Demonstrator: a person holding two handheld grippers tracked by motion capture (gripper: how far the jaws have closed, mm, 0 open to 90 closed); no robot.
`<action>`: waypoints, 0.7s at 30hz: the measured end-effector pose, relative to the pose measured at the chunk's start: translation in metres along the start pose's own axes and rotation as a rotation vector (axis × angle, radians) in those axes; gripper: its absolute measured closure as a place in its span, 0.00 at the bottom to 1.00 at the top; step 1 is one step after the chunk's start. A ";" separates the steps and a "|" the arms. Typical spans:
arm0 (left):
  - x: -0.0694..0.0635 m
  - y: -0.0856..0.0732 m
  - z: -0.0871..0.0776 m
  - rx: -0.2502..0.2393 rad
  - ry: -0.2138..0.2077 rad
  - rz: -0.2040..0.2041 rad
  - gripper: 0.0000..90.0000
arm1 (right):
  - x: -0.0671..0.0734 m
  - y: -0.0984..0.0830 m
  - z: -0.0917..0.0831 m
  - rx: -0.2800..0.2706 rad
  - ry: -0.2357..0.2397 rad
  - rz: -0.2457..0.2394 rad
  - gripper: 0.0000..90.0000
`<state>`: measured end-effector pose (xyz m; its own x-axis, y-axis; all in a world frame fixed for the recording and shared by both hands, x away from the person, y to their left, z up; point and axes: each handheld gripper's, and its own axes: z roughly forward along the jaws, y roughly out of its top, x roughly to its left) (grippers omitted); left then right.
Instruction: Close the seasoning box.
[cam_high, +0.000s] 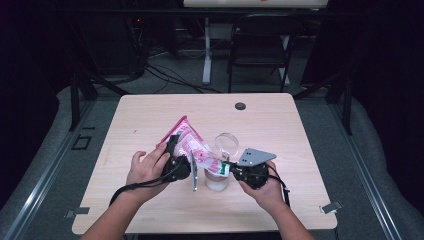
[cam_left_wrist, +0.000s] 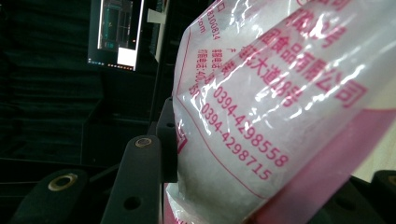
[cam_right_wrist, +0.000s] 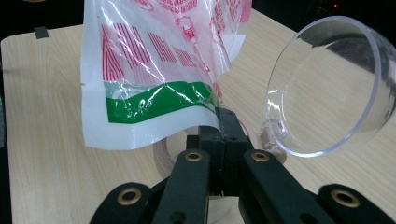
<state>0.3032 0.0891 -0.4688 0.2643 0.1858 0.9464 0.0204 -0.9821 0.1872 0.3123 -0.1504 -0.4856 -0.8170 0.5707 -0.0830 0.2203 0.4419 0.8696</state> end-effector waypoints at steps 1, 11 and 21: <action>0.000 0.000 0.000 0.000 0.001 0.001 0.70 | 0.000 0.000 0.000 0.004 0.000 0.000 1.00; 0.001 0.001 -0.001 -0.009 0.009 -0.003 0.71 | -0.001 -0.002 0.002 0.005 -0.006 0.005 1.00; 0.001 0.002 -0.001 -0.012 0.014 0.009 0.71 | -0.002 -0.004 0.004 0.012 -0.008 0.009 1.00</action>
<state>0.3028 0.0877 -0.4678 0.2513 0.1779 0.9514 0.0066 -0.9833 0.1821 0.3152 -0.1507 -0.4903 -0.8104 0.5805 -0.0791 0.2344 0.4450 0.8643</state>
